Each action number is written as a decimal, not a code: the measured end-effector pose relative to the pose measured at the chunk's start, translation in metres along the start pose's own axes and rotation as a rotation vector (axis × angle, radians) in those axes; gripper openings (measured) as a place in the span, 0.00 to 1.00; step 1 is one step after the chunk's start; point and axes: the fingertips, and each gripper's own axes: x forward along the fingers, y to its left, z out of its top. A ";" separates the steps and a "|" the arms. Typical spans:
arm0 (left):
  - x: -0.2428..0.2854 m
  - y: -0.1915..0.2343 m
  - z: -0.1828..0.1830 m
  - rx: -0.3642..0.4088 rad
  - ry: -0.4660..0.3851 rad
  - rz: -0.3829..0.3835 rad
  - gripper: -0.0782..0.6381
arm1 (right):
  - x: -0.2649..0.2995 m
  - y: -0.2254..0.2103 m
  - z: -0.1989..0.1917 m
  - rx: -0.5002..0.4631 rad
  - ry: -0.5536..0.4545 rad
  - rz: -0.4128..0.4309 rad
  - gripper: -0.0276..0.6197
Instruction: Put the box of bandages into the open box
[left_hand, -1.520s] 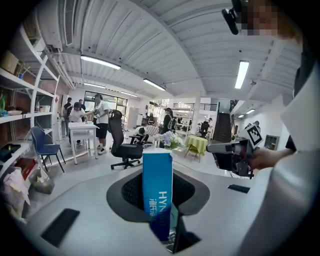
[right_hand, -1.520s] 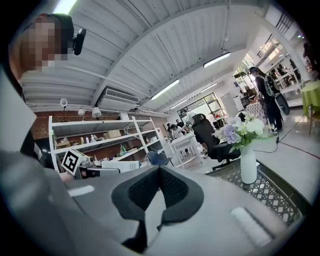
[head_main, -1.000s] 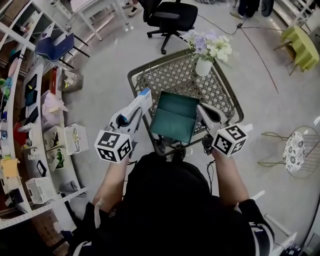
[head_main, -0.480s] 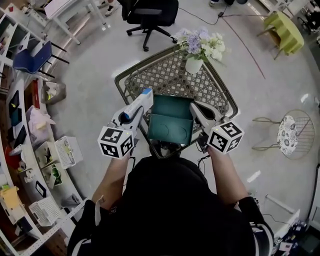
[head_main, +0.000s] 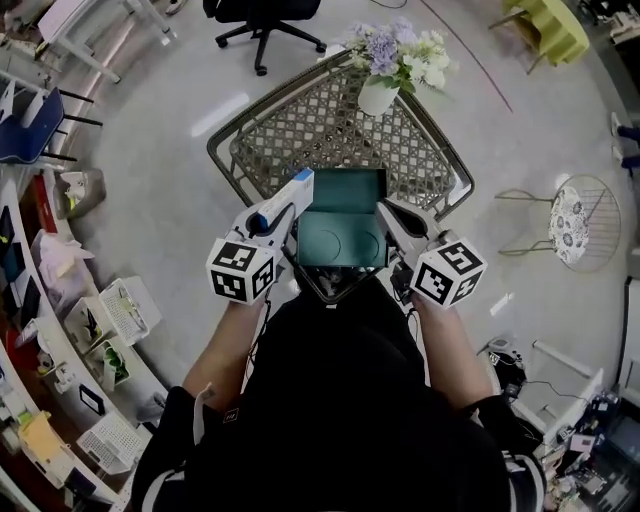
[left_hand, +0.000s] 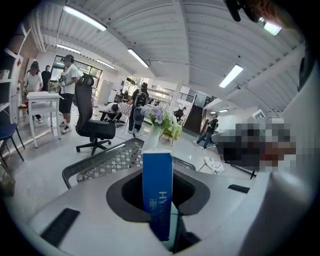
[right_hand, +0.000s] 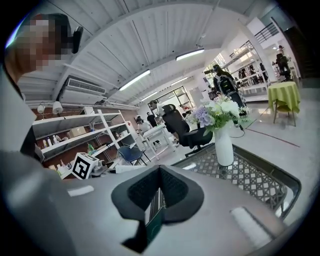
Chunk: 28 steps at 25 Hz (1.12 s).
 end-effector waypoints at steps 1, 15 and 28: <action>0.006 0.000 -0.006 -0.004 0.016 -0.004 0.22 | 0.000 -0.003 -0.008 0.009 0.016 -0.004 0.06; 0.078 0.006 -0.065 -0.007 0.222 -0.011 0.22 | 0.009 -0.057 -0.065 0.117 0.085 -0.027 0.06; 0.143 -0.007 -0.098 0.049 0.387 -0.071 0.22 | -0.009 -0.077 -0.074 0.213 0.072 -0.054 0.06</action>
